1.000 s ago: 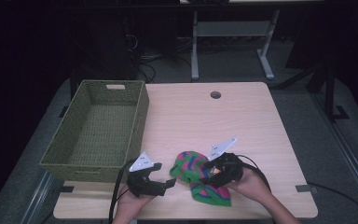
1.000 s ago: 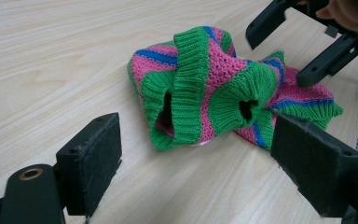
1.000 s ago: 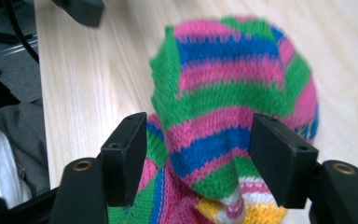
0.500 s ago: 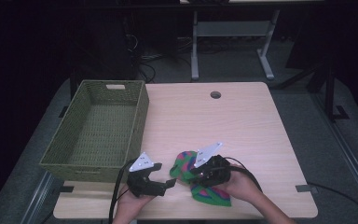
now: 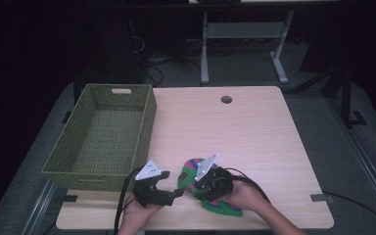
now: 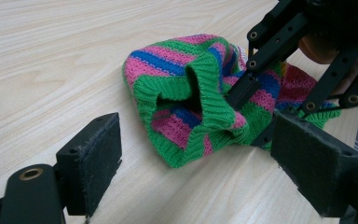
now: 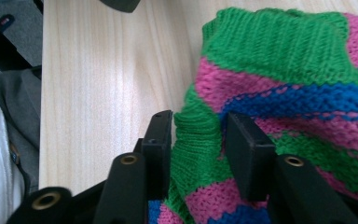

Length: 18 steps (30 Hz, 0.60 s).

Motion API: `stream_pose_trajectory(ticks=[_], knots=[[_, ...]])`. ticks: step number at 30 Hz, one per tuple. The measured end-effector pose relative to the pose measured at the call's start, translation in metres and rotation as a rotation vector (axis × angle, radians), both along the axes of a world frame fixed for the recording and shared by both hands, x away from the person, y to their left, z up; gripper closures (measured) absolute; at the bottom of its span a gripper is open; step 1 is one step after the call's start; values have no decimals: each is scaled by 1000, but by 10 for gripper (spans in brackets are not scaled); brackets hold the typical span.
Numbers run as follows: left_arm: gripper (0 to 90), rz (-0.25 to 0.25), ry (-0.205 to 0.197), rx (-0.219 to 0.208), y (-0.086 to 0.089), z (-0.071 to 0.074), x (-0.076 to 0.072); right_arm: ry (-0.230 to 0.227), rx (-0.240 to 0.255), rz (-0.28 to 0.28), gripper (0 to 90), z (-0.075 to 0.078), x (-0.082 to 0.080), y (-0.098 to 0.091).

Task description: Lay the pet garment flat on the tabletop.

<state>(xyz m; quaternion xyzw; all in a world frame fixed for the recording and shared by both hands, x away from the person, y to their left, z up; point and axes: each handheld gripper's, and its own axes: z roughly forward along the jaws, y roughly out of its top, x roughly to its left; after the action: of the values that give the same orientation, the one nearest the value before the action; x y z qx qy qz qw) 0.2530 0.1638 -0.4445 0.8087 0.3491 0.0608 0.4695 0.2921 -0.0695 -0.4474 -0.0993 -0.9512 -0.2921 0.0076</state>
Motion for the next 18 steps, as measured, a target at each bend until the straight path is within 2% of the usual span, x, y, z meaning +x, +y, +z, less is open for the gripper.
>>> stream_pose_trajectory(ticks=[5, 7, 8, 9, 11, 13, 18], knots=[[158, 0, -3, 2, 0, 0, 0, -40, -9, -6, 643, -2, -4, 1], [158, 1, -2, 1, 0, 0, 0, -50, -10, -13, 677, -2, -5, 1], [159, 1, -1, 2, 0, 0, 0, -54, -5, -27, 724, -2, -4, 0], [159, 0, -1, 3, 0, 0, 0, -54, -5, -27, 724, -2, -4, 0], [158, -1, -1, 2, 0, -1, 0, -51, 0, -44, 780, -2, -3, -1], [158, -1, -2, 1, 0, 0, 0, -32, 12, -58, 809, -1, -1, -3], [158, 0, 1, -1, 0, 0, 1, -5, 46, -81, 833, 4, 4, -9]])
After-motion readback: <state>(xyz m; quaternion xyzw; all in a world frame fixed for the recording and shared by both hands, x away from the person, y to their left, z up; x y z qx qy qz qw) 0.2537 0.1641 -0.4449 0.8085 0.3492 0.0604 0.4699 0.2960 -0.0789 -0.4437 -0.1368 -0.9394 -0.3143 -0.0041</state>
